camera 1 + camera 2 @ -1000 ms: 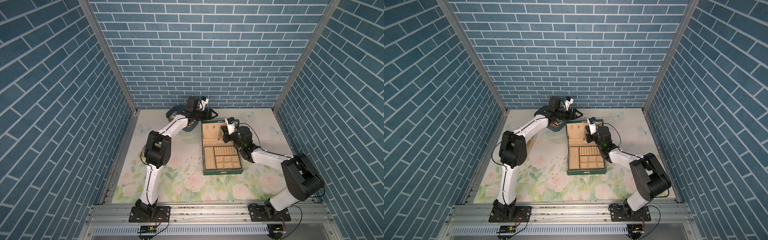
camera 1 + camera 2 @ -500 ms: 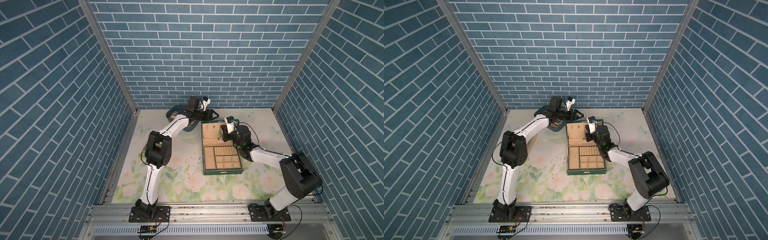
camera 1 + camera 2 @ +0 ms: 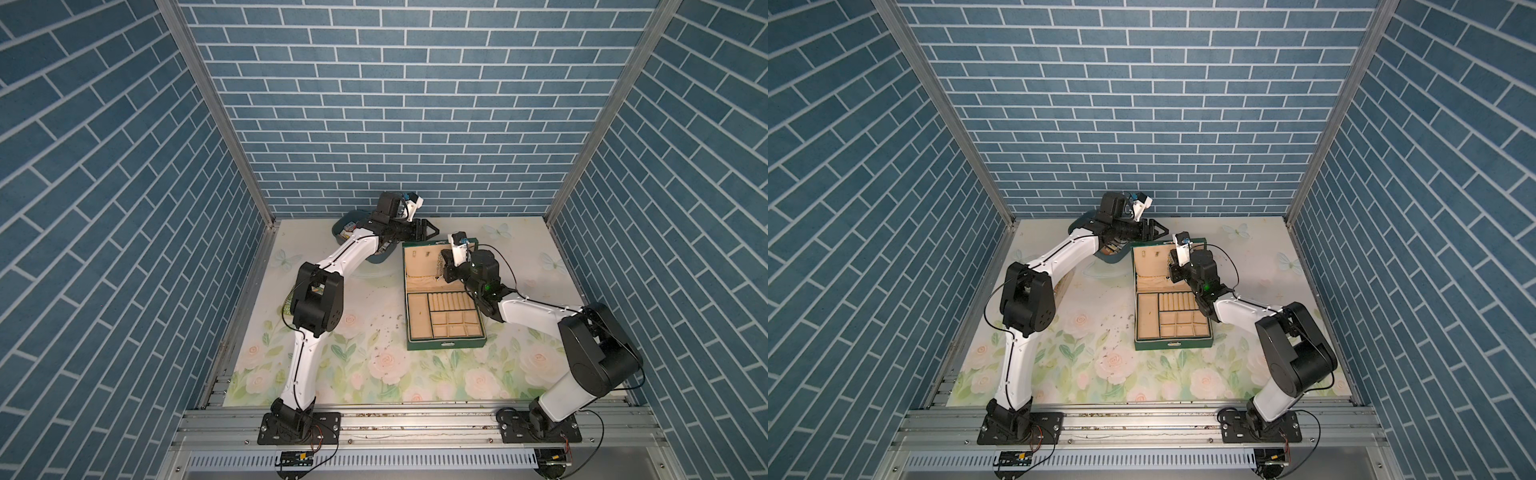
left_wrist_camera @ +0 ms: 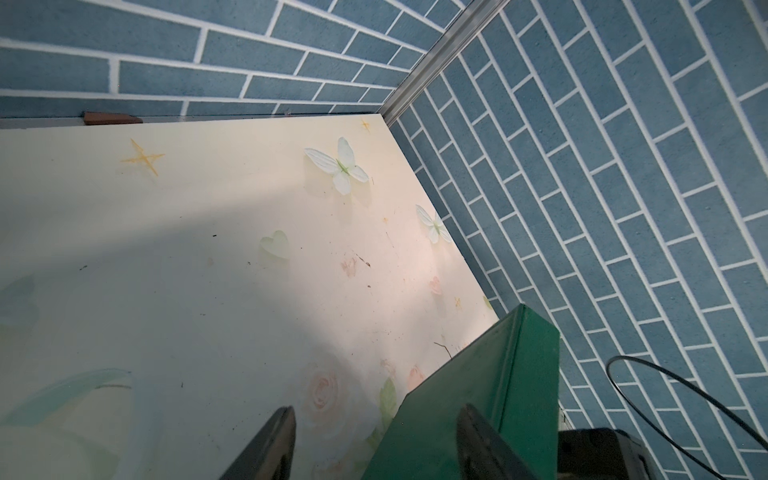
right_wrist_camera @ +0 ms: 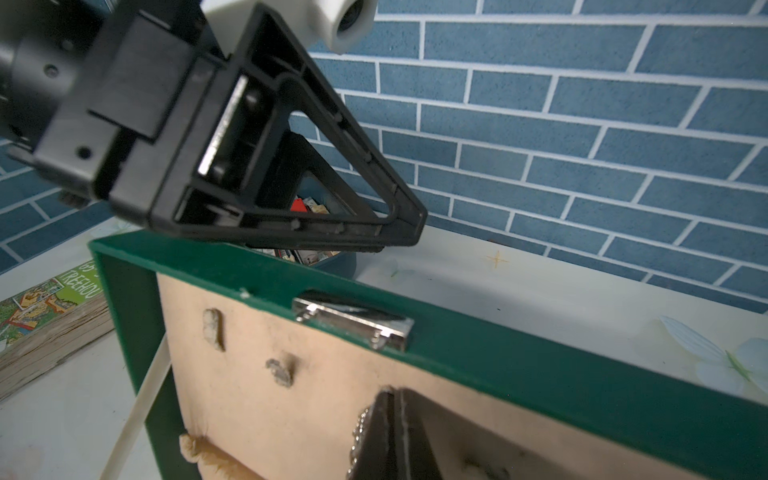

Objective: Put jewelry chain into jewelry box
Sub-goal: Close the fastener on the jewelry box, then reset both arms

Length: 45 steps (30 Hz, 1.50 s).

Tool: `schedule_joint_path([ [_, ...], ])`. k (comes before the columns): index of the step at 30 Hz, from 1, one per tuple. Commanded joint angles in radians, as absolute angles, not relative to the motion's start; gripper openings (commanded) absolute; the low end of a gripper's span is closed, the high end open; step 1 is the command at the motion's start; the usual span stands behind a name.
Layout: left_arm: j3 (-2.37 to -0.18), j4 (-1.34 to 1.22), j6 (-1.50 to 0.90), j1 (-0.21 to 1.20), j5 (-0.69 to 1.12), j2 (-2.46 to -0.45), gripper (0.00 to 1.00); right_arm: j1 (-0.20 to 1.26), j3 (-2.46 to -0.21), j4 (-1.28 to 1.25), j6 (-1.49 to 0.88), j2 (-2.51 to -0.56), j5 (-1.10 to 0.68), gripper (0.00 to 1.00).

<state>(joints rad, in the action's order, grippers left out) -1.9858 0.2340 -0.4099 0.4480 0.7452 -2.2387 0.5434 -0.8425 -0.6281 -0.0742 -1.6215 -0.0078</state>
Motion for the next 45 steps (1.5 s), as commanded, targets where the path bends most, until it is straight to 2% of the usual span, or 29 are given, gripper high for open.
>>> schedule_joint_path([
  [1, -2.006, 0.288, -0.386, 0.466, 0.761, -2.242, 0.65, 0.543, -0.874, -0.626, -0.104, -1.634, 0.021, 0.05],
  [14, -2.133, 0.391, -0.361, 0.464, 0.660, -2.260, 0.81, 0.544, -0.756, -0.543, -0.109, -1.448, -0.031, 0.20],
  [15, -2.147, 0.404, -0.359, 0.465, 0.647, -2.261, 0.83, 0.544, -0.742, -0.534, -0.113, -1.423, -0.030, 0.21],
  [17, -2.186, 0.438, -0.348, 0.464, 0.614, -2.264, 0.98, 0.545, -0.709, -0.520, -0.126, -1.376, -0.017, 0.25],
  [18, -2.205, 0.456, -0.346, 0.462, 0.594, -2.261, 0.99, 0.545, -0.691, -0.514, -0.132, -1.341, -0.010, 0.28],
  [20, -2.224, 0.472, -0.348, 0.455, 0.546, -2.240, 0.99, 0.545, -0.658, -0.504, -0.149, -1.271, 0.030, 0.41],
  [23, -2.131, 0.416, -0.400, 0.437, 0.433, -2.125, 1.00, 0.544, -0.629, -0.473, -0.205, -1.191, 0.175, 0.79],
  [25, -1.954, 0.302, -0.449, 0.422, 0.342, -1.993, 0.99, 0.544, -0.635, -0.430, -0.250, -1.171, 0.323, 0.97],
  [30, -1.477, 0.051, -0.517, 0.415, -0.053, -1.592, 1.00, 0.544, -0.572, -0.501, -0.343, -1.131, 0.684, 1.00],
  [33, -1.123, -0.195, -0.601, 0.416, -0.275, -1.343, 1.00, 0.545, -0.488, -0.714, -0.264, -1.122, 0.897, 1.00],
  [36, -0.827, -0.422, -0.558, 0.418, -0.421, -1.145, 1.00, 0.535, -0.449, -0.841, -0.143, -1.144, 0.983, 1.00],
  [38, -0.767, -0.374, -0.456, 0.418, -0.511, -1.079, 1.00, 0.501, -0.396, -0.965, -0.030, -1.162, 0.873, 1.00],
  [41, -0.744, -0.245, -0.321, 0.400, -0.641, -1.064, 1.00, 0.415, -0.355, -0.976, 0.086, -1.170, 0.586, 1.00],
  [45, -0.556, -0.420, -0.003, 0.324, -0.437, -1.045, 1.00, 0.306, -0.289, -1.054, 0.076, -1.215, 0.527, 1.00],
])
